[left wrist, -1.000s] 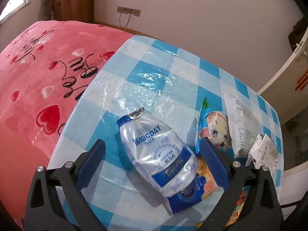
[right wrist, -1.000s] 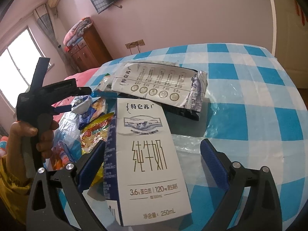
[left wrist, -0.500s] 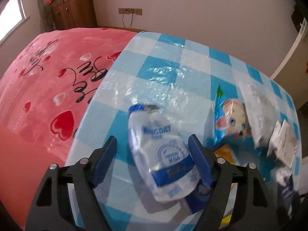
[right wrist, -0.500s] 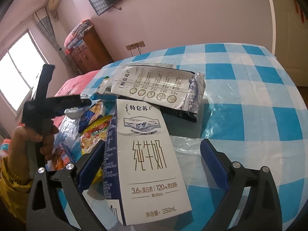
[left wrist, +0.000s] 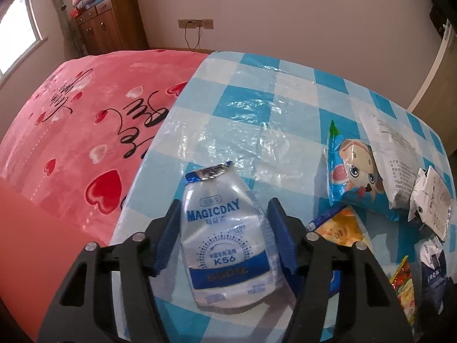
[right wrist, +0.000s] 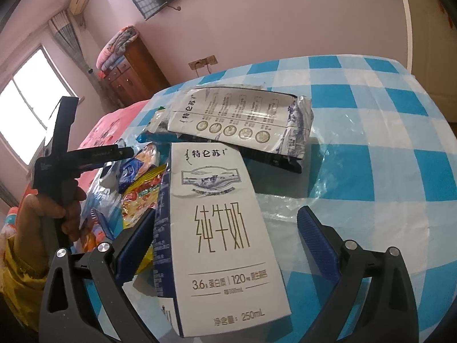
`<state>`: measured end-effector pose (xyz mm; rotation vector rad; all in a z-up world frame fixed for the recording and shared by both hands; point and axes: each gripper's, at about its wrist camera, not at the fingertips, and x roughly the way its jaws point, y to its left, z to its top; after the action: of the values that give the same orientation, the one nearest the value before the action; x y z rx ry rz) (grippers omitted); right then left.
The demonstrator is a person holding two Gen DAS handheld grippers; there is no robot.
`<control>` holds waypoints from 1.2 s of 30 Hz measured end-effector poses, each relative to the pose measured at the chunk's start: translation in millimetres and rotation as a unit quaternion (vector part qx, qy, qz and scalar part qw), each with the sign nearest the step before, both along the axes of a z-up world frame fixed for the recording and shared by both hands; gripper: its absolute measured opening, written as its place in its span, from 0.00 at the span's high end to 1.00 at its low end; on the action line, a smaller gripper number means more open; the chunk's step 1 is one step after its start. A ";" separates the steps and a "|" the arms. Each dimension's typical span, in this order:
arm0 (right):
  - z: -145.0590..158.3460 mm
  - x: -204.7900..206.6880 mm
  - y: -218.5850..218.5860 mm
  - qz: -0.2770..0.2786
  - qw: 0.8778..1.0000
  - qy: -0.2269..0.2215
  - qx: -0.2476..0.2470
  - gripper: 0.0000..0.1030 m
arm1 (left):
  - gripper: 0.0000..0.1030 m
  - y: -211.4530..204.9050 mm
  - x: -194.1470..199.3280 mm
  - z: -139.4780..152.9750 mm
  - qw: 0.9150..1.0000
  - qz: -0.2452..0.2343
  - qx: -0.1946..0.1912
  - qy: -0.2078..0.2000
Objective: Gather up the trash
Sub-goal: 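Grasp the MAGICDAY bottle with the left tool while the right tool grasps the white milk carton, then carry the MAGICDAY bottle and milk carton in both tools over the orange bucket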
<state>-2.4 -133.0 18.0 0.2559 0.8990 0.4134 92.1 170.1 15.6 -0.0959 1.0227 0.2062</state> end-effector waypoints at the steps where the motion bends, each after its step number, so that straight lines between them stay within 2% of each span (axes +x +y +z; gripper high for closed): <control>1: 0.6 -0.5 0.8 0.000 1.000 -0.001 -0.002 0.07 | 0.40 1.0 -0.8 0.6 1.000 0.000 -0.004 -0.001; 6: 3.5 -2.2 2.4 0.002 1.000 0.001 -0.001 0.07 | 0.40 1.0 -4.5 1.5 1.000 -0.005 -0.015 -0.002; 8: 3.7 -1.9 3.2 0.007 1.000 0.007 0.004 0.13 | 0.40 1.3 -7.0 1.8 1.000 -0.007 -0.019 -0.003; 9: 2.5 -1.1 3.2 0.012 1.000 0.015 0.011 0.19 | 0.40 1.7 -8.7 2.3 1.000 -0.008 -0.021 -0.004; 18: -1.3 -0.4 -6.0 0.006 0.998 0.044 0.050 0.33 | 0.40 0.5 -25.8 16.0 0.999 -0.021 -0.032 -0.024; 27: 6.8 -18.7 -4.3 -0.004 0.999 0.030 0.028 0.34 | 0.40 -9.1 -49.8 33.5 0.997 -0.043 -0.044 -0.046; 36: 21.3 -41.6 -2.1 0.003 0.999 0.010 0.033 0.34 | 0.40 -18.3 -76.6 42.3 0.995 -0.067 -0.056 -0.057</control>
<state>-44.0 -135.1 39.3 0.3174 0.9067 0.4472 15.5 151.8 57.9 -0.1391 0.9227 0.0214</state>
